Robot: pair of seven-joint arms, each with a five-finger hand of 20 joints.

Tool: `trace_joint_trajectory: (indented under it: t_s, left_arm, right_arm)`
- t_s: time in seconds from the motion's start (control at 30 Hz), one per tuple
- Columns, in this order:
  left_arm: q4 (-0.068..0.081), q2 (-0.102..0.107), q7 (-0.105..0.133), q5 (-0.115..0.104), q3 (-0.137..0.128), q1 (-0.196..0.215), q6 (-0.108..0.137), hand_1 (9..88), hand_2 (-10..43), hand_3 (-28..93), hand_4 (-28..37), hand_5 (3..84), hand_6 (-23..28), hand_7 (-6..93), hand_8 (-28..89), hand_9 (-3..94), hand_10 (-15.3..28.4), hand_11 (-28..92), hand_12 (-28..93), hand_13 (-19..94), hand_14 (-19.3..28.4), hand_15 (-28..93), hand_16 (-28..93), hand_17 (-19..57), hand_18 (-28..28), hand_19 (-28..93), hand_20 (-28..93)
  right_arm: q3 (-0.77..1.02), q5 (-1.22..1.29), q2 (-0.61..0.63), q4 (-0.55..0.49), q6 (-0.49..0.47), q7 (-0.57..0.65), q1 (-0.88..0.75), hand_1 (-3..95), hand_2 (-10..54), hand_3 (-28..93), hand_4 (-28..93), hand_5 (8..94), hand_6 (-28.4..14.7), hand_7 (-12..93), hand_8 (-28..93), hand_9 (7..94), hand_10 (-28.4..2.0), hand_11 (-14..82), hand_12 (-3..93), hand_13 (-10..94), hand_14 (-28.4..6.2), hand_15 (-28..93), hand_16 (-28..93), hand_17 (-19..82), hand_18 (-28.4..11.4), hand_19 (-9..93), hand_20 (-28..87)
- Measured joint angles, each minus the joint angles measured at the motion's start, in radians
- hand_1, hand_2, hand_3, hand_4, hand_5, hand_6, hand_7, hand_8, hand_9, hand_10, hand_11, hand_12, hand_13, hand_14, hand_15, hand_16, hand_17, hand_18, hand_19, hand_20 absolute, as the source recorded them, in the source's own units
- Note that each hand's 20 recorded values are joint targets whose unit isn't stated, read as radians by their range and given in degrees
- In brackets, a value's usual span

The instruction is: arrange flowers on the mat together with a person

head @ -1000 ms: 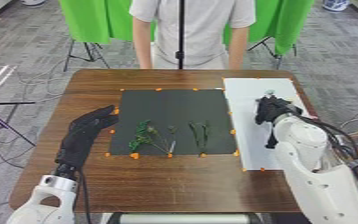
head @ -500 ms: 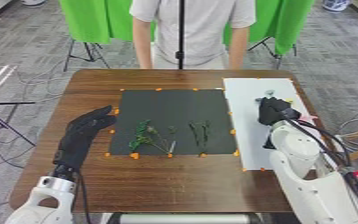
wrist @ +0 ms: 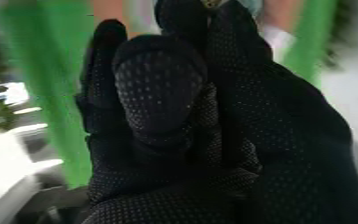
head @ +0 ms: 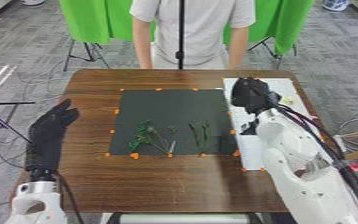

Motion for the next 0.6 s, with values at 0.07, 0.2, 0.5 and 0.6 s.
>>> trace_joint_trajectory:
  t_s: [0.07, 0.2, 0.5, 0.6]
  left_arm:
    - [-0.003, 0.0, 0.002, -0.051, -0.032, 0.022, -0.002, 25.7, -2.1, 66, -19.5, 47.4, 4.5, 10.8, -5, 45.4, 14.1, 18, 16, 34, 17.1, 11, 4, 5.1, 9.1, 1, 16]
    - [-0.002, -0.001, 0.013, -0.075, -0.067, 0.061, 0.003, 23.7, 0.9, 68, -21.3, 47.4, 4.4, 10.4, -5, 46.1, 14.0, 18, 16, 34, 17.1, 11, 4, 5.1, 9.0, 1, 16]
    - [0.026, 0.001, 0.039, -0.11, -0.046, 0.058, 0.023, 21.9, 1.5, 70, -24.0, 47.4, 4.5, 10.4, -5, 46.5, 13.9, 18, 16, 35, 17.1, 12, 4, 5.1, 9.2, 1, 16]
    - [0.034, 0.006, 0.036, -0.11, -0.037, 0.047, 0.023, 21.9, 1.1, 70, -24.0, 47.3, 4.5, 10.6, -5, 46.4, 13.9, 18, 16, 35, 17.2, 12, 4, 5.1, 9.3, 1, 16]
  right_arm:
    - [-0.067, 0.027, -0.016, 0.036, -0.002, -0.056, 0.084, 64.1, -9.5, 62, -26, 83.9, 2.9, 19, 12, 92.0, -6.8, 8.8, 45.4, 91, -1.3, 48, 39, 47, -14.8, 63, 45]
    - [-0.204, 0.025, -0.096, 0.172, -0.026, -0.167, 0.25, 64.2, -9.5, 62, -26, 83.9, 2.9, 19, 12, 92.1, -6.7, 8.8, 45.4, 91, -1.4, 48, 38, 47, -15.0, 64, 45]
    - [-0.444, -0.071, -0.3, 0.34, -0.069, -0.269, 0.394, 63.9, -9.5, 62, -27, 83.4, 3.0, 19, 11, 92.0, -6.5, 8.9, 45.3, 91, -1.5, 50, 38, 46, -15.2, 65, 46]
    - [-0.492, -0.093, -0.343, 0.363, -0.069, -0.293, 0.403, 63.4, -9.5, 63, -27, 83.3, 3.2, 20, 11, 91.9, -6.4, 8.9, 45.2, 91, -1.4, 51, 38, 46, -15.3, 65, 46]
